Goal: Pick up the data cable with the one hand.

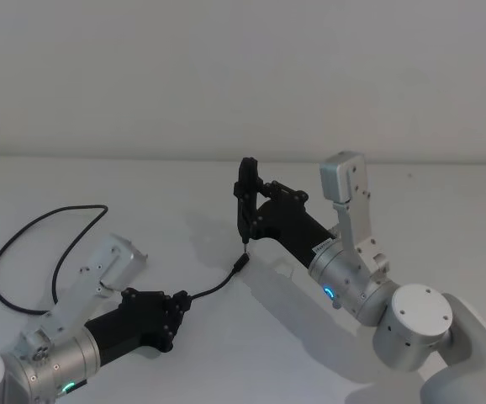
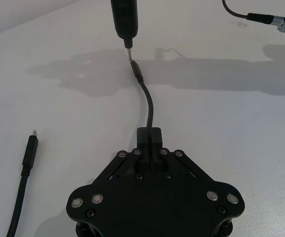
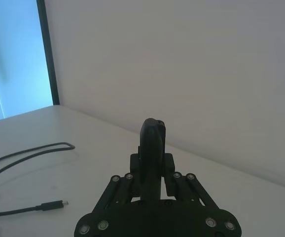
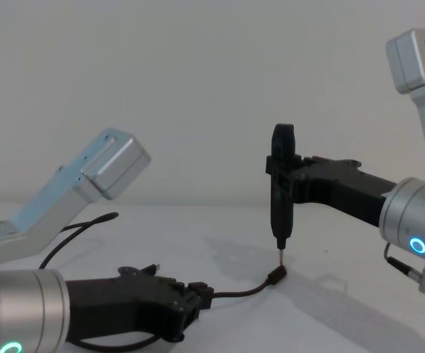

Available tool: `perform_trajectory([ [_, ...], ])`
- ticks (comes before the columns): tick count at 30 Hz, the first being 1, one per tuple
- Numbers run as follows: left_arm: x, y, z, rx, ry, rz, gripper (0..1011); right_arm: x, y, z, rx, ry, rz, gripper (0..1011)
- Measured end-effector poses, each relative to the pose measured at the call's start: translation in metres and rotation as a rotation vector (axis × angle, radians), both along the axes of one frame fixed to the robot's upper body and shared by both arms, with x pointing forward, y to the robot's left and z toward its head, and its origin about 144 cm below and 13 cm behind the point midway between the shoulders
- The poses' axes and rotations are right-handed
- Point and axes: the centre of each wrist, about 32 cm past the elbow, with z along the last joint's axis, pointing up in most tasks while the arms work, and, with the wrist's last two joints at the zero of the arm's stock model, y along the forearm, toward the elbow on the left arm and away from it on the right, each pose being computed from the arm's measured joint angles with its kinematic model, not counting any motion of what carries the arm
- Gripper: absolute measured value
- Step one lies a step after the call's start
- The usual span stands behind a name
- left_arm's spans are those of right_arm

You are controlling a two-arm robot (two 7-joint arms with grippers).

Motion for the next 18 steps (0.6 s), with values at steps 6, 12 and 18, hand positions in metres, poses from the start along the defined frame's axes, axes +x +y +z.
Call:
perform_trajectory([
  [6, 0.0, 0.0, 0.0, 0.0, 0.0, 0.0, 36, 0.0005, -0.0014, -0.0013, -0.004, -0.004, -0.002, 274],
  [12, 0.0, 0.0, 0.0, 0.0, 0.0, 0.0, 36, 0.0008, -0.0024, -0.0019, -0.006, -0.008, -0.004, 275],
  [18, 0.0, 0.0, 0.0, 0.0, 0.0, 0.0, 36, 0.001, -0.003, -0.0023, -0.008, -0.011, -0.005, 275],
])
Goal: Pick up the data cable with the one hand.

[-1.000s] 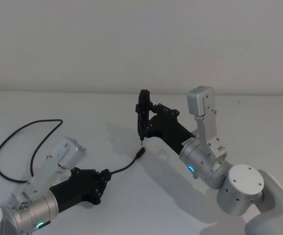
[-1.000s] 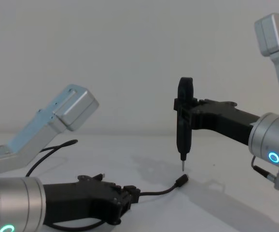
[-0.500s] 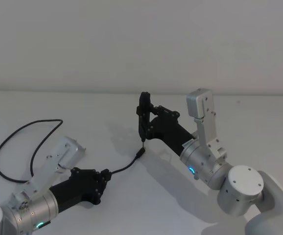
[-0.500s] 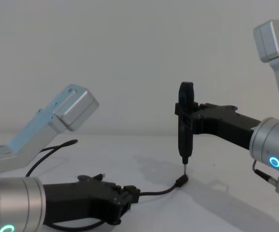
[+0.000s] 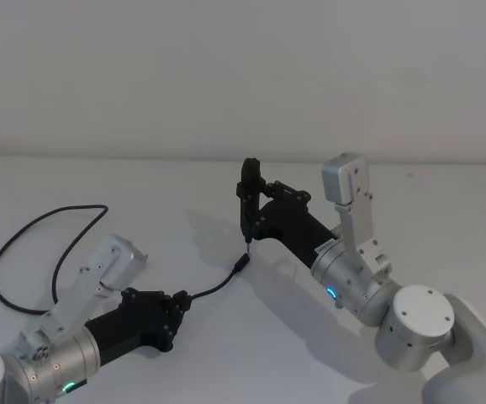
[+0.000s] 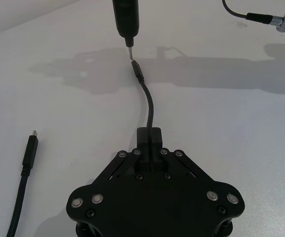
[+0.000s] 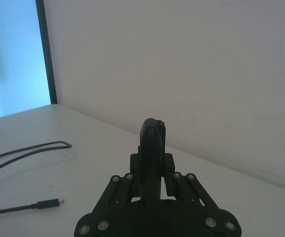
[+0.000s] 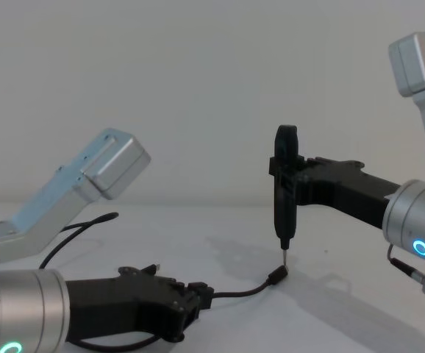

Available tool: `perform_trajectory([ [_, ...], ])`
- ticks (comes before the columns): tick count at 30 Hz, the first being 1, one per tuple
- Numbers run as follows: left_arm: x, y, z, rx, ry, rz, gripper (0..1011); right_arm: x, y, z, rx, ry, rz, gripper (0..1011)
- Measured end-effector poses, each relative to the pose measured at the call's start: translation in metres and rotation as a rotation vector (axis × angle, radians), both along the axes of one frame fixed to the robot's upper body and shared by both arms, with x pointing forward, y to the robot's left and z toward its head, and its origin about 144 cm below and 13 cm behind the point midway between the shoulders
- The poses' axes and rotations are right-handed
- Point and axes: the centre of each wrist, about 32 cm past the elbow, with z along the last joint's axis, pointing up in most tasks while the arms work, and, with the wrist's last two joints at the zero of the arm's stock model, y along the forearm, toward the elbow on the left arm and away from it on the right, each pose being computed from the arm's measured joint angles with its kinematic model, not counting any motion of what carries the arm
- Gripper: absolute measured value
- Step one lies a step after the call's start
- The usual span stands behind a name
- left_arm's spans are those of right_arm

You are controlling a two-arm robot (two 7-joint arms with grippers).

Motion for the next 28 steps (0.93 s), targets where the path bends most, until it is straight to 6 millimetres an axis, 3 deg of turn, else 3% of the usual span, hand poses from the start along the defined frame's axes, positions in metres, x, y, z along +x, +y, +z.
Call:
perform_trajectory([
  [28, 0.0, 0.0, 0.0, 0.0, 0.0, 0.0, 36, 0.0002, -0.0011, -0.0006, -0.003, -0.004, -0.002, 274],
])
